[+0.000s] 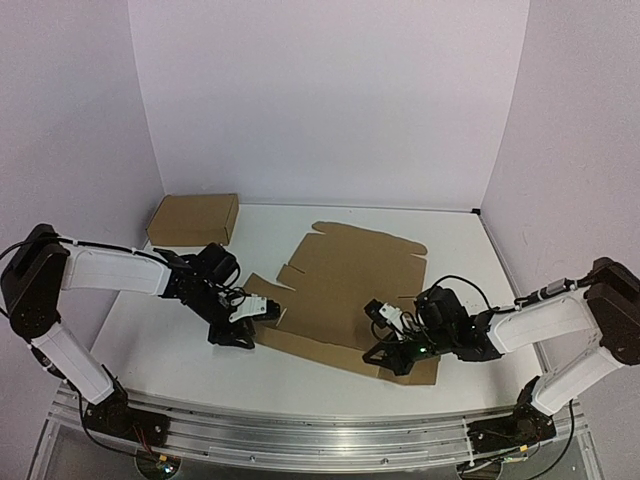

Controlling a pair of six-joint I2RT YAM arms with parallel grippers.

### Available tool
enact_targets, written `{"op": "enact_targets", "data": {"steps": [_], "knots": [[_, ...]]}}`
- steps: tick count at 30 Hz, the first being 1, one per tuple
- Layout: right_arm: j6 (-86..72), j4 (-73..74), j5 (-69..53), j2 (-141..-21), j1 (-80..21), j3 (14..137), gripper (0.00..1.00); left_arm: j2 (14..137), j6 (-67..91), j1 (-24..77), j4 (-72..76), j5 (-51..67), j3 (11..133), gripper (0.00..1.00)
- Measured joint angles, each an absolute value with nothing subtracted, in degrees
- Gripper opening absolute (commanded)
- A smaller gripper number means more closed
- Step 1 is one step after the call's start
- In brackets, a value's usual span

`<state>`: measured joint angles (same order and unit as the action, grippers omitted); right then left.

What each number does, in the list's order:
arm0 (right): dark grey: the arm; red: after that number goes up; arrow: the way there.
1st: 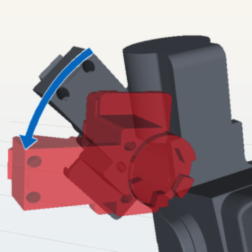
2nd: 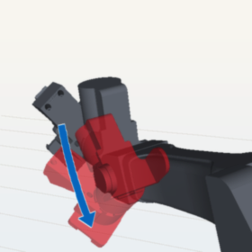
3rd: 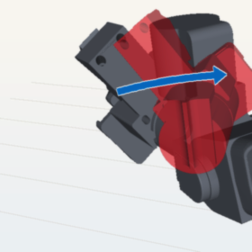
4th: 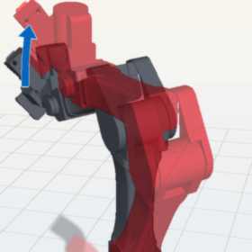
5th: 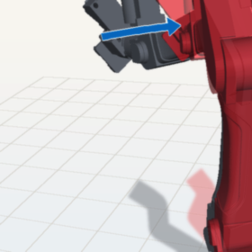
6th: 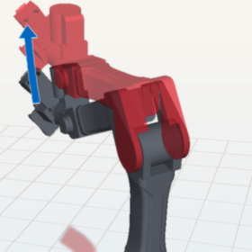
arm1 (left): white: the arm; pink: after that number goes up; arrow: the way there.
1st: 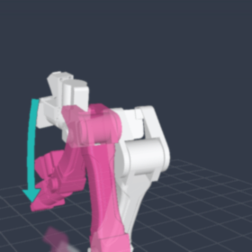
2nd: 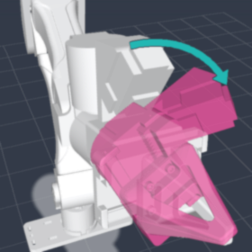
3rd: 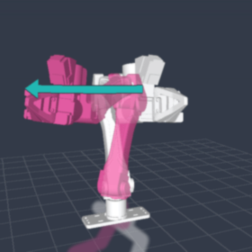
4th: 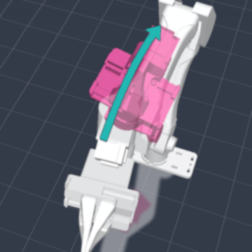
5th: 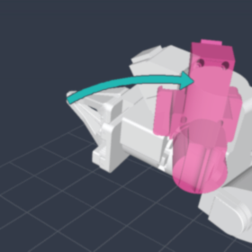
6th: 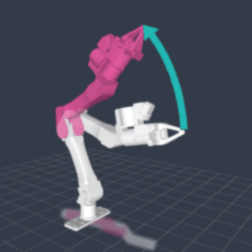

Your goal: Fold the paper box

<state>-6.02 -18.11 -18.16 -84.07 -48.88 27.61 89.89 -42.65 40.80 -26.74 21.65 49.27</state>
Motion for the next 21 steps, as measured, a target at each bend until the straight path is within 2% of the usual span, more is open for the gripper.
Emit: {"op": "enact_targets", "data": {"steps": [13,21], "knots": [[-3.32,-17.12,-20.13,-85.86,-48.77,29.75,0.0,96.89,-40.57,41.98,-22.9,23.18,52.35,0.56],[-0.6,-17.08,-21.16,-86.11,-48.56,30.13,0.0,100.17,-43.14,41.58,-22.87,23.35,57.26,0.59]]}}
